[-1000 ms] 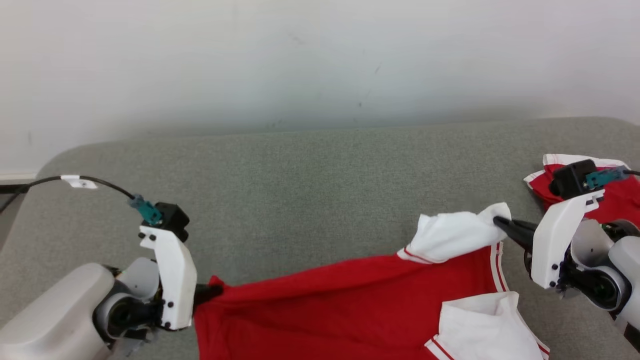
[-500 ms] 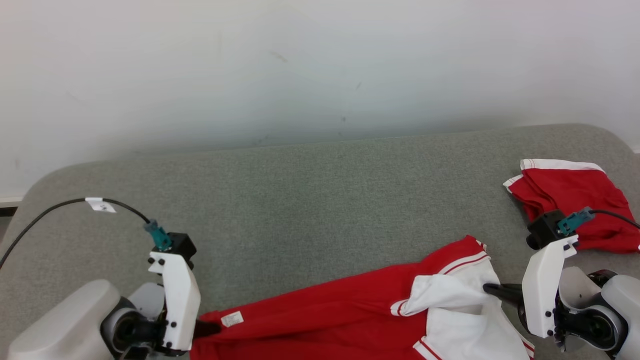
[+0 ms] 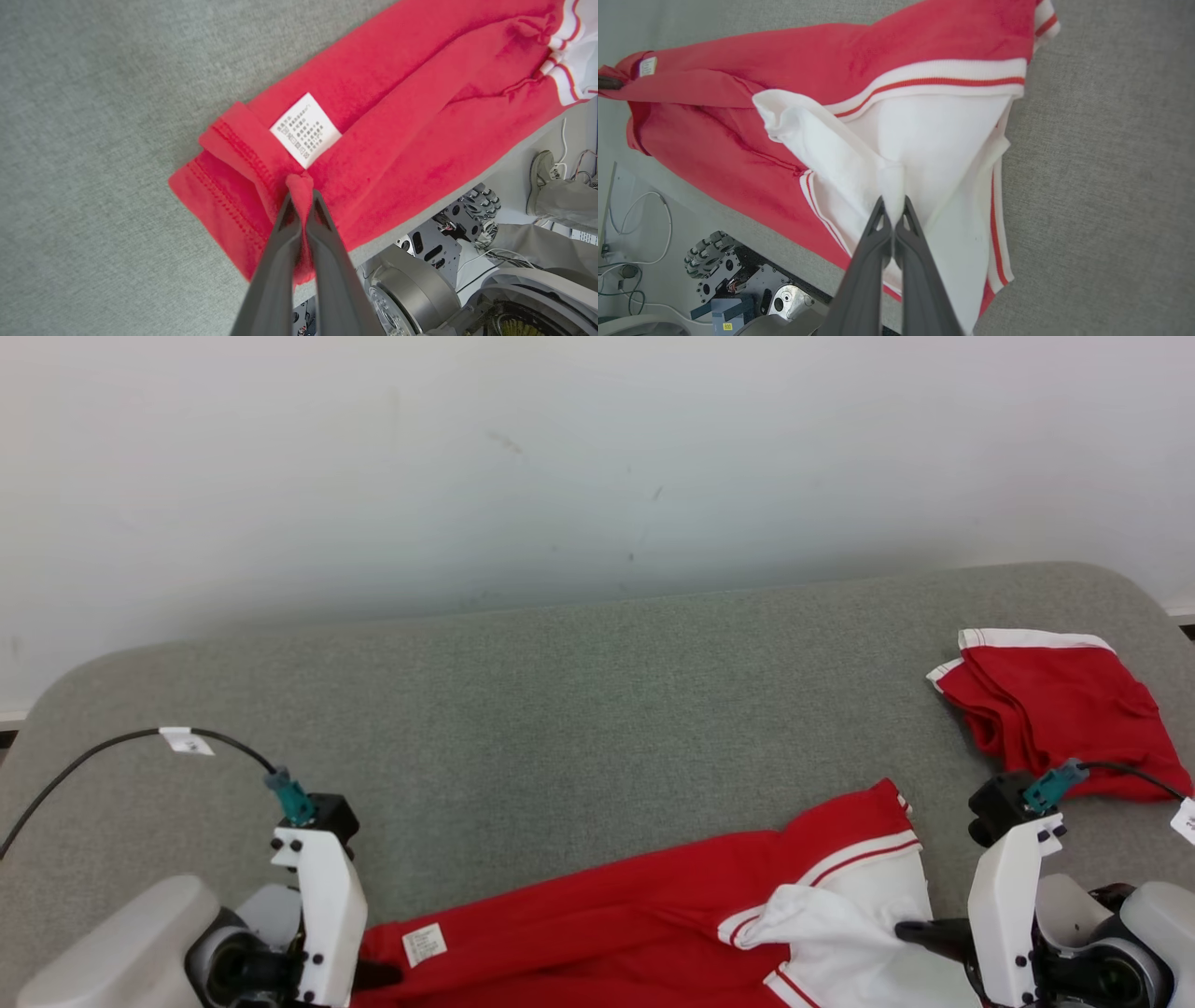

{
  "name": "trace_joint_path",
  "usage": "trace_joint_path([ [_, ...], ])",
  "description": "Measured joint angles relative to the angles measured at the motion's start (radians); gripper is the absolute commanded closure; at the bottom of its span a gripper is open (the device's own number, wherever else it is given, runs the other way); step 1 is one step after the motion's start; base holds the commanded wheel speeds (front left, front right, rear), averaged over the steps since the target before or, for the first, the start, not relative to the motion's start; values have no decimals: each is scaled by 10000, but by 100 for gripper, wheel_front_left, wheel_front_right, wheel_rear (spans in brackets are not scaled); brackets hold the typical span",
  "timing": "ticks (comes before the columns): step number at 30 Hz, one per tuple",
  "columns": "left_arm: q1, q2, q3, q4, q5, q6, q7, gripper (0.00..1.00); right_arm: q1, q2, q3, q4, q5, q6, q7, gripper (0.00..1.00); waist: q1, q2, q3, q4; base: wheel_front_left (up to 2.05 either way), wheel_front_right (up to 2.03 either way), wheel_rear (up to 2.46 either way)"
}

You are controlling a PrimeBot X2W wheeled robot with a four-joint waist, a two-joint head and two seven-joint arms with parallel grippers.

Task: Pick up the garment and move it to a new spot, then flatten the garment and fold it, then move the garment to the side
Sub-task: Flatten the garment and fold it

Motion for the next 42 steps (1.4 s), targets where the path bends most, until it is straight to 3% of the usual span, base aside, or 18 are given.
trace_joint_path([
  [2, 71, -4, -19, 27, -29, -31, 4, 100, 104, -8, -21, -50, 0, 0, 88, 100, 0, 0, -37, -3, 0, 0, 0],
  [3, 103, -12, -33, 42, -54, -44, 6, 93, 161, -13, -46, -79, 13, 0, 144, 97, 0, 0, -61, -4, 0, 0, 0],
  [4, 129, -15, -40, 56, -67, -52, 8, 67, 223, -21, -61, -88, 42, 0, 244, 80, 0, 0, -83, -5, 0, 0, 0],
  [5, 155, -17, -48, 63, -69, -69, 19, 10, 278, -33, -69, -88, 65, 0, 322, 57, 0, 0, -102, -7, 0, 0, 0],
  [6, 181, -17, -58, 67, -75, -71, 19, 0, 334, -42, -94, -92, 69, 0, 366, 7, 0, 0, -118, -7, 0, 0, 0],
  [7, 198, -23, -67, 73, -96, -71, 21, 0, 379, -48, -125, -102, 69, 0, 418, 0, 0, 0, -131, -7, 0, 0, 0],
  [18, 124, 198, 138, -50, -40, -69, -483, 0, 683, -161, -993, -280, 19, 0, 194, 0, 0, 0, -333, 62, 0, 0, 0],
  [25, -120, 491, 771, -449, 905, 182, -2830, 0, 906, -408, -2313, -1346, -251, 0, -1787, 0, 0, 0, -440, 160, 0, 0, 0],
  [29, -14, 623, 1183, -913, 1371, 623, -4266, 0, 1249, -387, -2986, -1858, -711, 0, -3227, 0, 1, 0, -464, 222, 0, 0, 0],
  [35, 569, 575, 2000, -1616, 2109, 1929, -7154, 0, 1699, -4, -4071, -2050, -1676, 0, -5448, 0, 1, 0, -478, 299, 0, 0, 0],
  [42, 1635, 525, 2600, -2518, 2744, 3139, -9572, 0, 2604, 527, -5457, -2397, -3649, 0, -7808, 0, 1, 0, -542, 450, 0, 0, 0],
])
